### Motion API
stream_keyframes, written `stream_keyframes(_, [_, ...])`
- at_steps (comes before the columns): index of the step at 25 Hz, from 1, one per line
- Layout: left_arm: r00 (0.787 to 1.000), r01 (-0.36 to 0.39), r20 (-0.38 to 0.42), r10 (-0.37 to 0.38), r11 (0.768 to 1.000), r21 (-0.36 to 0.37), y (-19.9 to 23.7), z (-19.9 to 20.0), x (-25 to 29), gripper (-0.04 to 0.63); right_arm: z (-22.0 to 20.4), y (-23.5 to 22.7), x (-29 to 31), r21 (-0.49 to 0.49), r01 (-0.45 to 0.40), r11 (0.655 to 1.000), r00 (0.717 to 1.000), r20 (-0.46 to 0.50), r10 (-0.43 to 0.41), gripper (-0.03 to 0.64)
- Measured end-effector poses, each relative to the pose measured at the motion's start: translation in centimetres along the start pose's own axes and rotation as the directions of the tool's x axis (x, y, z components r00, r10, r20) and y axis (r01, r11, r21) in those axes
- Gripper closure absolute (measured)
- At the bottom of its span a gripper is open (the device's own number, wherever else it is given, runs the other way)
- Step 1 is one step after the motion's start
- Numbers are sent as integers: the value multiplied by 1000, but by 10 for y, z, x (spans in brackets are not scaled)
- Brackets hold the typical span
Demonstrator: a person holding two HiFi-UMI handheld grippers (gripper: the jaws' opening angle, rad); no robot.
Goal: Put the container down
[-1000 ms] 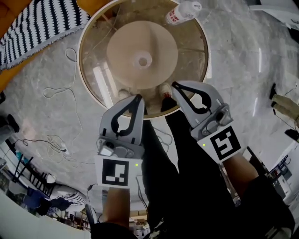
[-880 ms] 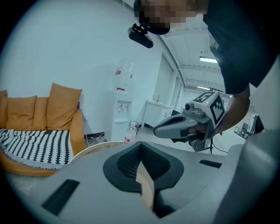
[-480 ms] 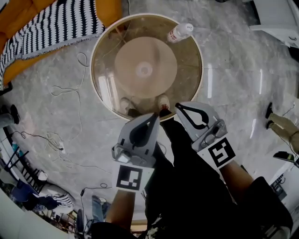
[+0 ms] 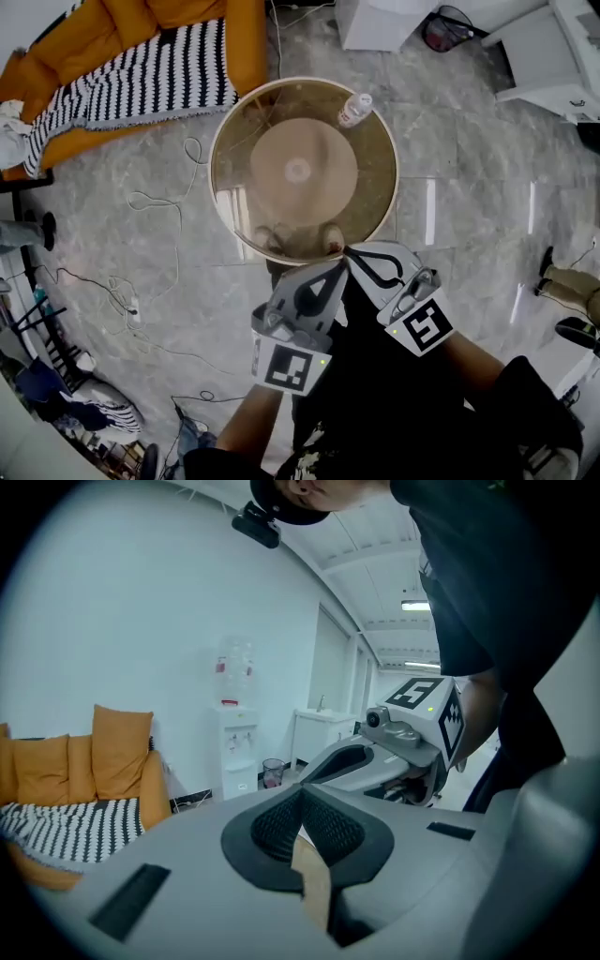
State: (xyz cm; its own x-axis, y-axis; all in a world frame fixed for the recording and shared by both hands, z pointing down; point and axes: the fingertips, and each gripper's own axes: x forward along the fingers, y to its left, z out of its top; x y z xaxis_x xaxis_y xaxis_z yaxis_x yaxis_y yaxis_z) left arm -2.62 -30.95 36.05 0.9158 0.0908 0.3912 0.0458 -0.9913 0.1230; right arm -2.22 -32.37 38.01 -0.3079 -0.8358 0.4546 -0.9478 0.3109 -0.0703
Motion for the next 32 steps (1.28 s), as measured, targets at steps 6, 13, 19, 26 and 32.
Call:
stream_keyframes(6, [994, -97, 57, 97, 995, 1, -19, 43, -22, 589, 26, 6, -44, -38, 11, 999, 999, 39, -10, 623])
stream_keyframes(13, [973, -206, 105, 204, 979, 5, -31, 83, -71, 589, 67, 25, -82, -55, 14, 998, 995, 96, -9, 623])
stream_keyframes(19, [951, -289, 122, 282, 957, 35, -25, 126, -102, 589, 119, 30, -106, -53, 22, 998, 980, 198, -11, 623])
stream_keyframes(26, [934, -297, 193, 300, 954, -42, -44, 172, -109, 589, 156, 18, -147, -5, 65, 998, 956, 289, -60, 623])
stream_keyframes(32, [931, -293, 226, 285, 956, 1, -55, 201, -110, 589, 170, 16, -171, -17, 97, 995, 938, 336, -86, 623])
